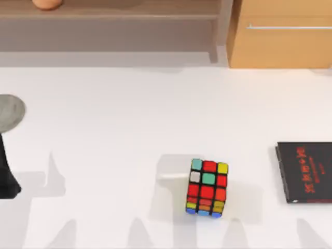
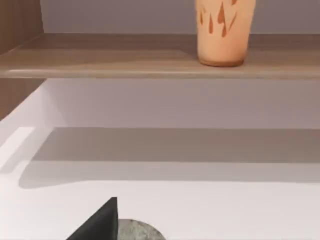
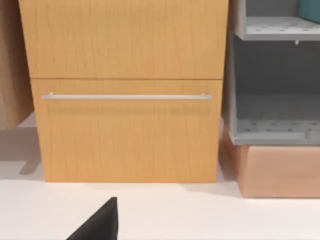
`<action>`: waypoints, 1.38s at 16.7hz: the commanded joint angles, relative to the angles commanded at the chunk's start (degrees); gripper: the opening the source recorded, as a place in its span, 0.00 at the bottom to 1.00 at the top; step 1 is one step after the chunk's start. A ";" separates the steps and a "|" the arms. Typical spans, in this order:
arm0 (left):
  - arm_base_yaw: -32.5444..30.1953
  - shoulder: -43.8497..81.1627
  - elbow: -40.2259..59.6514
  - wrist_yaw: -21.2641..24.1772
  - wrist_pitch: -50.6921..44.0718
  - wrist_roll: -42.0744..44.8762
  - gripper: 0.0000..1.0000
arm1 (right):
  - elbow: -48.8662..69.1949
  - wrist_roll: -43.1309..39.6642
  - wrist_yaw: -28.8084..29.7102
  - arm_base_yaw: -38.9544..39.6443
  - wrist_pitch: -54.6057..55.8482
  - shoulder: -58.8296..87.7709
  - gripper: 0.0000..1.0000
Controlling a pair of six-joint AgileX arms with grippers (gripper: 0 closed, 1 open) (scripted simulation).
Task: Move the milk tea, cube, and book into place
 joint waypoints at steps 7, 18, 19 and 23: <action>-0.70 9.12 5.72 -0.39 5.17 0.04 1.00 | 0.00 0.00 0.00 0.00 0.00 0.00 1.00; -4.21 66.10 35.29 -2.47 31.96 0.22 1.00 | 0.00 0.00 0.00 0.00 0.00 0.00 1.00; -4.53 71.63 38.05 -2.67 34.45 0.23 1.00 | 0.00 0.00 0.00 0.00 0.00 0.00 1.00; -5.63 90.61 47.49 -3.34 43.02 0.25 1.00 | 0.00 0.00 0.00 0.00 0.00 0.00 1.00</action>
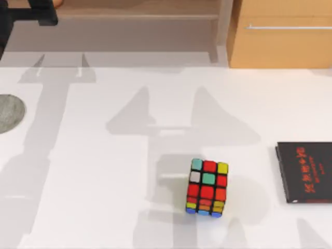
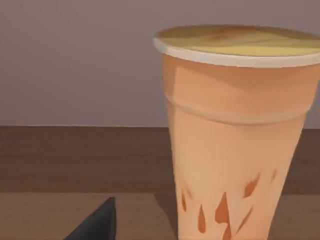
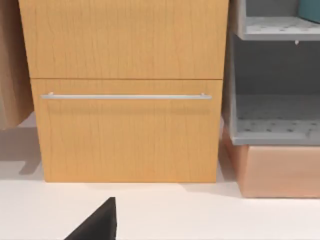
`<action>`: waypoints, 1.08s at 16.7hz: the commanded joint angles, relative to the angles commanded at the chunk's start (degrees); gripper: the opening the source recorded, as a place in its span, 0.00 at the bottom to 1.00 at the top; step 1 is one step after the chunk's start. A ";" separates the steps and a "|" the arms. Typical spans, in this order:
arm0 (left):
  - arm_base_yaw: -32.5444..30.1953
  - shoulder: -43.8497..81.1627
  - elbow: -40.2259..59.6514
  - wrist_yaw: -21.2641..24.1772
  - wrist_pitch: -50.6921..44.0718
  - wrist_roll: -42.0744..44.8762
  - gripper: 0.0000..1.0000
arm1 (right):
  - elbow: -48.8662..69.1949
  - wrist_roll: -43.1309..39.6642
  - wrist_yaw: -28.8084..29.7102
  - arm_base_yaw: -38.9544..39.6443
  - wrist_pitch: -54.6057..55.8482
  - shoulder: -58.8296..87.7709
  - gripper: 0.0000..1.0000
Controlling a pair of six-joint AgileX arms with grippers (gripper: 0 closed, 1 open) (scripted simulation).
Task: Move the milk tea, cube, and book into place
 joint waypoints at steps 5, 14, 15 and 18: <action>-0.75 12.03 6.40 -0.44 5.81 0.00 1.00 | 0.00 0.00 0.00 0.00 0.00 0.00 1.00; -0.54 15.49 10.59 -0.17 4.99 -0.02 1.00 | 0.00 0.00 0.00 0.00 0.00 0.00 1.00; -0.51 17.08 12.83 -0.08 4.40 -0.03 1.00 | 0.00 0.00 0.00 0.00 0.00 0.00 1.00; -0.32 22.36 20.50 0.14 2.14 -0.05 1.00 | 0.00 0.00 0.00 0.00 0.00 0.00 1.00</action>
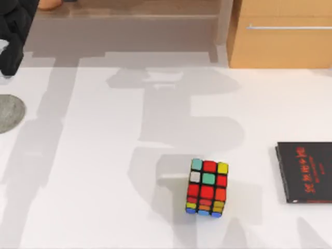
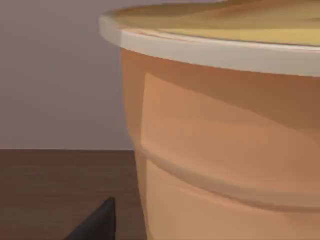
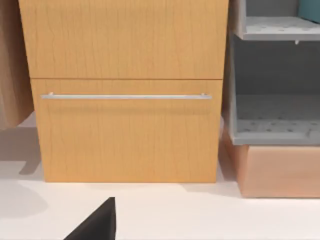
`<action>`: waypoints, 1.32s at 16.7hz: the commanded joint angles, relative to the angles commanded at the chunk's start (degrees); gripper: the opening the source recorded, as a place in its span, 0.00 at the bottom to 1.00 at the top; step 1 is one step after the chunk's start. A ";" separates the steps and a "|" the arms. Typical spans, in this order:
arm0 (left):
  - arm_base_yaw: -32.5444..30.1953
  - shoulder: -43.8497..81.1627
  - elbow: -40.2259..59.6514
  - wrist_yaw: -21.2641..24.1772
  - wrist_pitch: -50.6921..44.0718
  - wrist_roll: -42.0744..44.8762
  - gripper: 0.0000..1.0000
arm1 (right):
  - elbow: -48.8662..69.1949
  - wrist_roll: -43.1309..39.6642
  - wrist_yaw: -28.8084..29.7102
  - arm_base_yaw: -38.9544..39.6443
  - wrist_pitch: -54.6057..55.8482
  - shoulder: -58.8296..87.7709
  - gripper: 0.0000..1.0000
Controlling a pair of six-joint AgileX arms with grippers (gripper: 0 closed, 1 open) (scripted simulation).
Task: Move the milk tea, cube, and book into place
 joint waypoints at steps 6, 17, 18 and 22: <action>0.20 5.25 7.77 0.29 -2.60 -0.04 1.00 | 0.00 0.00 0.00 0.00 0.00 0.00 1.00; 0.20 5.25 7.77 0.29 -2.60 -0.04 0.32 | 0.00 0.00 0.00 0.00 0.00 0.00 1.00; 0.20 5.25 7.77 0.29 -2.60 -0.04 0.25 | 0.00 0.00 0.00 0.00 0.00 0.00 1.00; 0.20 5.25 7.77 0.29 -2.60 -0.04 0.00 | 0.00 0.00 0.00 0.00 0.00 0.00 1.00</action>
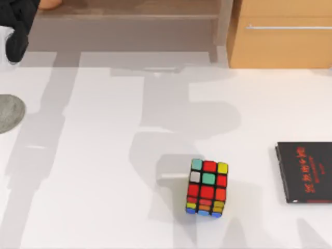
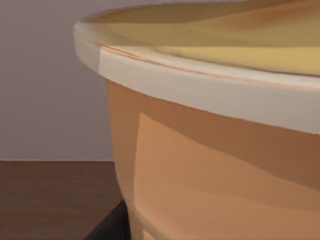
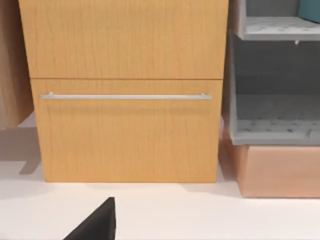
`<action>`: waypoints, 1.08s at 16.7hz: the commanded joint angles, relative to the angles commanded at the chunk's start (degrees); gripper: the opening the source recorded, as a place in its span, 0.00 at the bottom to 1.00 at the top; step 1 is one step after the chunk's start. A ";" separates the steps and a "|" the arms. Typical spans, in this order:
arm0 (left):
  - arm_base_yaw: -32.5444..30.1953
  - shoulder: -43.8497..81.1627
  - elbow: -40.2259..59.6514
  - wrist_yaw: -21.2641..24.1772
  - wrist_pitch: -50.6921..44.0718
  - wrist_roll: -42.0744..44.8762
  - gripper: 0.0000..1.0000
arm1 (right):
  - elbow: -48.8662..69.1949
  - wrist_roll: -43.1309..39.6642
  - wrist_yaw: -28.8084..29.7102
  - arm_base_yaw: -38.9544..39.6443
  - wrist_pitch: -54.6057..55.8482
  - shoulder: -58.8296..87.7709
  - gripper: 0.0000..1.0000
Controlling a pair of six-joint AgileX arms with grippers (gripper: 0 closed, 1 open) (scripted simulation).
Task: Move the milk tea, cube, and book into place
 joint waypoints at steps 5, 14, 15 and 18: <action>0.00 0.00 0.00 0.00 0.00 0.00 0.00 | 0.00 0.00 0.00 0.00 0.00 0.00 1.00; -0.27 -7.77 -9.43 -0.65 1.70 0.15 0.00 | 0.00 0.00 0.00 0.00 0.00 0.00 1.00; -0.40 -9.82 -12.31 -0.76 2.23 0.15 0.00 | 0.00 0.00 0.00 0.00 0.00 0.00 1.00; -0.79 -15.01 -18.96 -0.98 3.69 0.18 0.00 | 0.00 0.00 0.00 0.00 0.00 0.00 1.00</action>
